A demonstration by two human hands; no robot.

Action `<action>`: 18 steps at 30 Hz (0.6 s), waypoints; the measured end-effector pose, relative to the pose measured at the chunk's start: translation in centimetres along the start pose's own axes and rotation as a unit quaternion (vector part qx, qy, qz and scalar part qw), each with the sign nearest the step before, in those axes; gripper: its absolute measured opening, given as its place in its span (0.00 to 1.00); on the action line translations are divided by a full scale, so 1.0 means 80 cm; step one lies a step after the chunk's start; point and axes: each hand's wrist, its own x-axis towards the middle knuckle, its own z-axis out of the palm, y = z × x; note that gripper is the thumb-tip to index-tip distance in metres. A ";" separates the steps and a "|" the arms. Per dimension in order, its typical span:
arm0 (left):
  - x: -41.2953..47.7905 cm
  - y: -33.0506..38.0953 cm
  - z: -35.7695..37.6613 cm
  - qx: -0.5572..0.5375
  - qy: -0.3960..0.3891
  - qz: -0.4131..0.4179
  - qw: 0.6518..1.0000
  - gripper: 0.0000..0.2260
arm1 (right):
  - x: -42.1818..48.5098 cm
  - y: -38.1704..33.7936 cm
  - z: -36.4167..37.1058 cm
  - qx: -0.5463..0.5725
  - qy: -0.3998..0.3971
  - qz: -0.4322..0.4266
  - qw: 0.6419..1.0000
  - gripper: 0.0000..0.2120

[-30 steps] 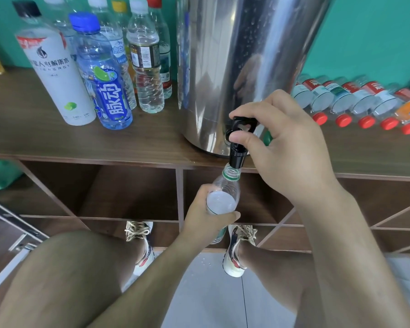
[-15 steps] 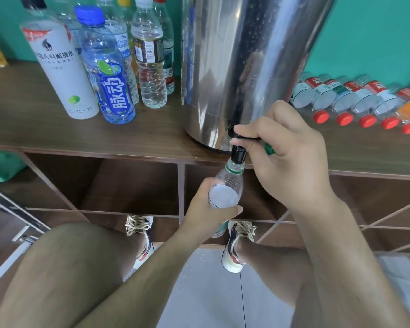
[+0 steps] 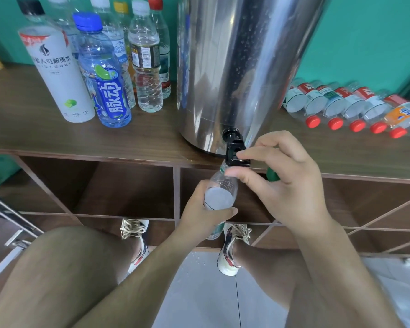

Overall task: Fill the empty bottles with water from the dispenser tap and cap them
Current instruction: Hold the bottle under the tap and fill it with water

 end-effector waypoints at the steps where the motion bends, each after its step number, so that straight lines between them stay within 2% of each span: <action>1: -0.001 0.001 0.000 0.000 -0.003 -0.003 1.000 0.29 | 0.000 0.000 -0.001 0.012 0.021 0.008 1.000 0.10; 3: -0.001 0.001 0.000 0.000 -0.009 -0.008 1.000 0.29 | 0.000 0.005 -0.003 0.037 0.057 0.023 0.997 0.11; 5: -0.001 0.001 0.000 0.000 -0.012 -0.009 1.000 0.29 | 0.000 0.014 -0.004 0.048 0.086 0.066 0.993 0.17; 7: -0.001 0.001 0.000 0.005 -0.013 -0.010 1.000 0.29 | 0.000 0.029 -0.003 0.056 0.110 0.199 0.972 0.22; 9: -0.001 0.001 0.001 0.010 -0.012 -0.011 1.000 0.29 | 0.002 0.043 -0.003 0.118 0.111 0.369 0.915 0.14; 11: -0.001 0.001 0.001 0.009 -0.011 -0.009 1.000 0.28 | 0.008 0.057 -0.005 0.232 0.125 0.461 0.847 0.01; 12: 0.000 0.000 0.001 0.006 -0.011 -0.008 1.000 0.28 | 0.011 0.064 -0.007 0.267 0.137 0.482 0.823 0.06; 13: 0.000 0.000 0.002 0.005 -0.009 -0.007 1.000 0.28 | 0.012 0.069 -0.009 0.271 0.133 0.491 0.817 0.09; 18: 0.000 0.000 0.004 0.005 -0.011 -0.008 1.000 0.28 | 0.003 0.084 -0.003 0.160 0.087 0.427 0.886 0.06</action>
